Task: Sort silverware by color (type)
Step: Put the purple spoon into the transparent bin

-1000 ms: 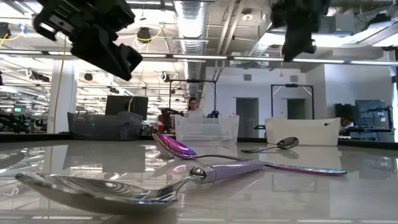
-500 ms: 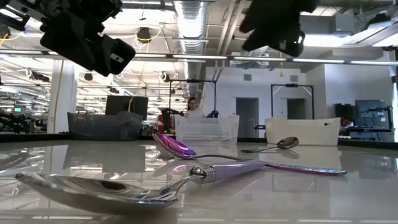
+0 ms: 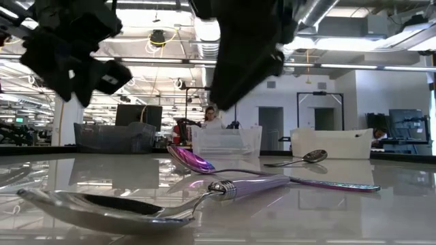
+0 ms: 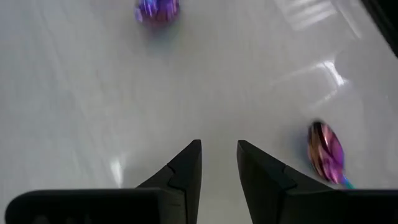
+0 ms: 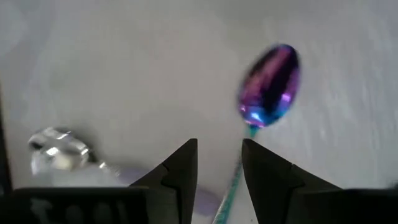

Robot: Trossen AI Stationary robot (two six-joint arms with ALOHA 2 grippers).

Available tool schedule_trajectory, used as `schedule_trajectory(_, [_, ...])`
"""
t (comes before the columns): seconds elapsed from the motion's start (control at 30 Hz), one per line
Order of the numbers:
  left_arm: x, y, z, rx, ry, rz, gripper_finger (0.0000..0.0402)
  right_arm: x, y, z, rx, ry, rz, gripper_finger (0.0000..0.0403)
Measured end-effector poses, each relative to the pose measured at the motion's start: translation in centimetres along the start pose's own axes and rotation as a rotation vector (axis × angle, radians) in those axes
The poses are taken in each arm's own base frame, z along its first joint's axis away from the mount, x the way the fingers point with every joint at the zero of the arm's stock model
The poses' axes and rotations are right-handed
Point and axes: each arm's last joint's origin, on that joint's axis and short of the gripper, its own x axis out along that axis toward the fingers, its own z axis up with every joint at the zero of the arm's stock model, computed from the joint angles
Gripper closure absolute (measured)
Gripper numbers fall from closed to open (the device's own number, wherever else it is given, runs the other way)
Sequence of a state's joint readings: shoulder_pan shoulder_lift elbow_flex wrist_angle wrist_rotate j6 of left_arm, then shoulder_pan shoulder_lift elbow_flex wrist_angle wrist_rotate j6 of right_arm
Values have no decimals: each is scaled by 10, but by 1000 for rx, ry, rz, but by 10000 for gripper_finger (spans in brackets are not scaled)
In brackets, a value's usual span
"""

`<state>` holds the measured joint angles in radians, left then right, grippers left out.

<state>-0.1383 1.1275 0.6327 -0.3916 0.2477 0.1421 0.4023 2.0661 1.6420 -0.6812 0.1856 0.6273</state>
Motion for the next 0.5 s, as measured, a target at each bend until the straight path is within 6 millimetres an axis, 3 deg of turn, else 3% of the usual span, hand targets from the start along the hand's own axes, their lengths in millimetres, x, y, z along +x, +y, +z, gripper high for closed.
schedule_trajectory(0.23, [1, -10, -9, -262, 111, -36, 315, -10, 10, 5, -242, 15, 0, 255])
schedule_trajectory(0.5, [7, -62, -10, -460, 199, -153, 315, -12, 4, -5, -355, 123, -53, 255])
